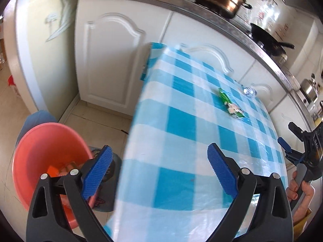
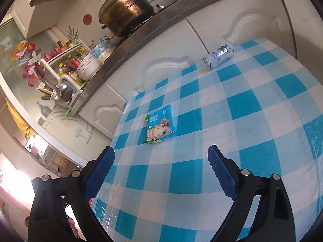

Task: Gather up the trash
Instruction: 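Move both tools back over the table toward the blue wrapper and bottle, then grasp the blue cartoon wrapper with the left gripper while the right gripper grasps the white bottle, then carry wrapper and bottle to the red bucket and open both grippers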

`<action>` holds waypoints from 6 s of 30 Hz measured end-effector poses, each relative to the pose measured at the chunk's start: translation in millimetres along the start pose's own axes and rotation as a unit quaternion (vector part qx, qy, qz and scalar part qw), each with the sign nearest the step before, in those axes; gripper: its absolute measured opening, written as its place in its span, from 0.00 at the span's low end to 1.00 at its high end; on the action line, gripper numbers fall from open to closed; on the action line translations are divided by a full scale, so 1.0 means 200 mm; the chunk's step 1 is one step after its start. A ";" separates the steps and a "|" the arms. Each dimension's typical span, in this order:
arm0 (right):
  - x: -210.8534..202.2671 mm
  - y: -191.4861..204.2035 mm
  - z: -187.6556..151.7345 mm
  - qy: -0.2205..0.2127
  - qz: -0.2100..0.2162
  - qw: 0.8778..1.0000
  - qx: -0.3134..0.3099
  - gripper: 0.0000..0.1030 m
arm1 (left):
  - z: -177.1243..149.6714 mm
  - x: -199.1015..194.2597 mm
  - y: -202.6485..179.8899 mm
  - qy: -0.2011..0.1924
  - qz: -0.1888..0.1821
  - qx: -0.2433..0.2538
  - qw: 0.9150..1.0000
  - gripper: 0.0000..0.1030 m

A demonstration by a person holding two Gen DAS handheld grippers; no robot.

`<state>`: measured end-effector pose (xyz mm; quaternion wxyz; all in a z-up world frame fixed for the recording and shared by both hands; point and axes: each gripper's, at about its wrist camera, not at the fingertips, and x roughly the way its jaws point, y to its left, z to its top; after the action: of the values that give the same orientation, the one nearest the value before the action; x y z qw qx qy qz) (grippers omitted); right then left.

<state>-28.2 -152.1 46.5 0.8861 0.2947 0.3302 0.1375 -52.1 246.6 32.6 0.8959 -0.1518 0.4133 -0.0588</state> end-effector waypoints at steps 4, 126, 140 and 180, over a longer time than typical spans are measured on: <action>-0.07 -0.12 0.04 -0.021 -0.005 0.999 0.024 0.90 | 0.02 0.07 -0.16 0.017 -0.031 0.007 0.999 0.93; 0.17 -0.04 -0.27 0.092 -0.034 0.994 -0.041 0.44 | -0.03 0.28 -0.64 0.000 -0.033 0.115 0.993 0.54; 0.21 0.33 -0.49 0.143 0.007 0.985 -0.098 0.44 | -0.22 -0.09 -0.13 -0.014 -0.003 0.047 0.999 0.54; 1.04 1.58 -1.13 0.326 0.108 0.884 -0.318 0.45 | -0.35 -0.18 1.07 -0.024 0.136 -0.165 0.977 0.54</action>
<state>-39.4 285.5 -1.1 0.7544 -0.0298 0.5048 0.4185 -133.4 441.6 -51.9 0.8679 -0.2412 0.4123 0.1359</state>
